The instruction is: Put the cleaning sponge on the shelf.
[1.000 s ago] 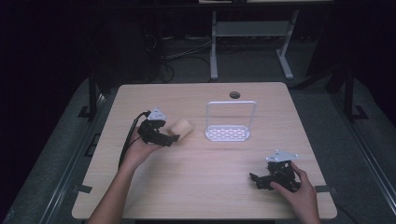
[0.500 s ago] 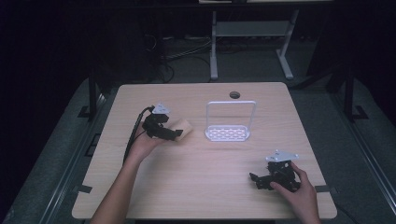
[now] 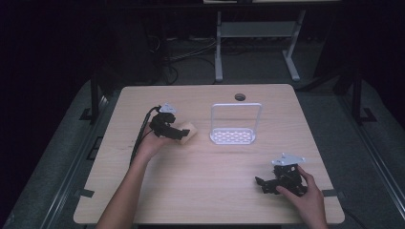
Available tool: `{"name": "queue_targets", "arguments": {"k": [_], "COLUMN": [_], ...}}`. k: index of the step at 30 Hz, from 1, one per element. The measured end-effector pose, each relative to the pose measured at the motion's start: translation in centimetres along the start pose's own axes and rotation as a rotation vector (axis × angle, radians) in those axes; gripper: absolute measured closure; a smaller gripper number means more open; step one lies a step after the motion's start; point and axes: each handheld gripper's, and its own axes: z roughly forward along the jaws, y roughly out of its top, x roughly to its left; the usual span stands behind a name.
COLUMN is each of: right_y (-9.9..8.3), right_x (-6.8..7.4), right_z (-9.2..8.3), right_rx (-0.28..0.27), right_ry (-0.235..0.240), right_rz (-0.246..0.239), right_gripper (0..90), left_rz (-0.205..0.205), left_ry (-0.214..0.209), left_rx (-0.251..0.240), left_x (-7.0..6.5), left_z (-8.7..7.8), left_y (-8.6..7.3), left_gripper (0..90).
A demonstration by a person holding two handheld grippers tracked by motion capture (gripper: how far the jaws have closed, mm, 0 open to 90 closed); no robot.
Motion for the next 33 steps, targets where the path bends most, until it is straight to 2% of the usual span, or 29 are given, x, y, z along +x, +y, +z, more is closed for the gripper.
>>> {"name": "queue_targets", "arguments": {"k": [9, 13, 20, 33], "right_y": [0.0, 0.0, 0.0, 0.0], "right_x": [0.0, 0.0, 0.0, 0.0], "right_z": [0.0, 0.0, 0.0, 0.0], "right_rx": [0.000, 0.000, 0.001, 0.000], "right_ry": [0.000, 0.000, 0.000, 0.000], "right_rz": [0.000, 0.000, 0.001, 0.000], "right_gripper": [0.0, 0.0, 0.0, 0.0], "left_rz": [0.015, 0.004, 0.028, 0.015], "left_ry": [0.000, -0.002, -0.007, -0.002], "left_rx": [0.027, 0.026, 0.053, 0.082], "left_x": [-0.2, -0.3, -0.6, -0.5], "left_z": [1.2, 1.6, 2.4, 3.3], "left_y": [-0.1, -0.2, -0.3, -0.9], "left_gripper": [13.9, 13.9, 13.9, 14.3]}}
